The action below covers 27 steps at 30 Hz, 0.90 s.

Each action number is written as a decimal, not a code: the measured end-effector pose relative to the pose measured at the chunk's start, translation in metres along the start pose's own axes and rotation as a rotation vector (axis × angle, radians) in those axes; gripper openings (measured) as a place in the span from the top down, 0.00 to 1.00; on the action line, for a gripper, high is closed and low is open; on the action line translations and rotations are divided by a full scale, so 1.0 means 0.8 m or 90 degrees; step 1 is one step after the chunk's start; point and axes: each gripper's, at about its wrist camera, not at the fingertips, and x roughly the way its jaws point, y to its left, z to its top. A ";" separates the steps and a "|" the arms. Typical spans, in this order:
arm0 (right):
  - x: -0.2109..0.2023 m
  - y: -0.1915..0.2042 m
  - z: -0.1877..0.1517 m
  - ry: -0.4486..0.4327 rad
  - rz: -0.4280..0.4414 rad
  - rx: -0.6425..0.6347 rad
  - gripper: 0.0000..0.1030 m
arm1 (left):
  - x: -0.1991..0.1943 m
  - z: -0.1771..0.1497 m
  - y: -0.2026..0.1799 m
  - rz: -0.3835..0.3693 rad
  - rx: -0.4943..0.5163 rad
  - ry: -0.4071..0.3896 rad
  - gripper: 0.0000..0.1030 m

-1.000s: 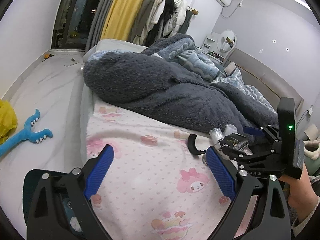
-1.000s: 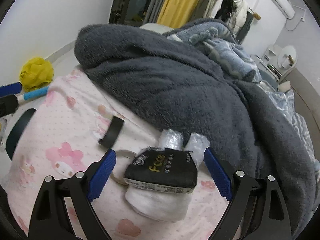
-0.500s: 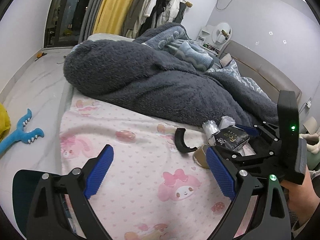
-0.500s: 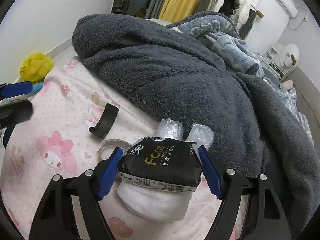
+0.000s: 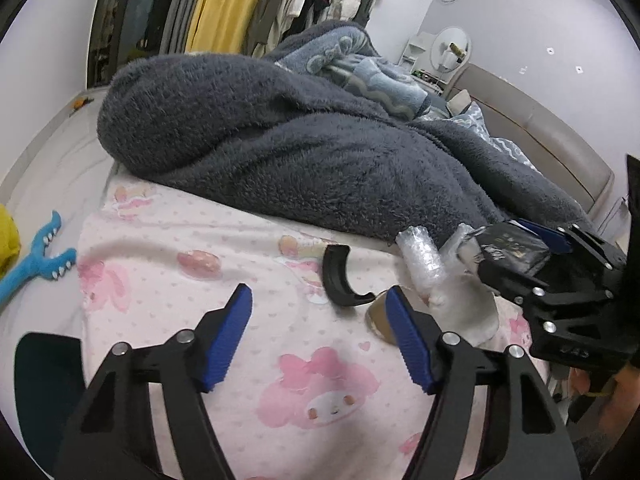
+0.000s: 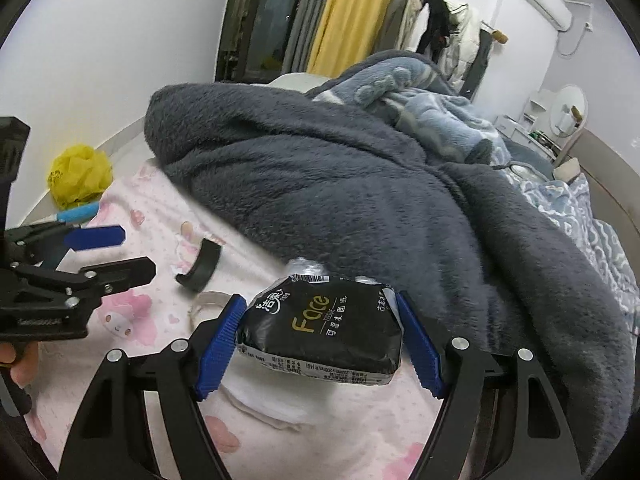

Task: Collect trash
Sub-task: 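Move the left gripper down toward the black curved clip on the sheet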

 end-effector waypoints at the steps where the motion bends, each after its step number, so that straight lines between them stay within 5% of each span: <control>1: -0.002 -0.004 -0.001 -0.002 -0.002 0.003 0.26 | 0.003 0.002 -0.004 0.001 -0.001 0.003 0.31; 8: -0.022 -0.033 -0.013 -0.019 -0.007 0.021 0.26 | 0.025 0.015 -0.030 0.025 0.003 0.033 0.40; 19: -0.042 -0.081 -0.038 -0.033 0.009 0.071 0.26 | 0.068 0.036 -0.054 0.128 0.040 0.082 0.50; 27: -0.039 -0.099 -0.056 -0.017 0.111 0.109 0.26 | 0.098 0.038 -0.052 0.168 0.030 0.129 0.61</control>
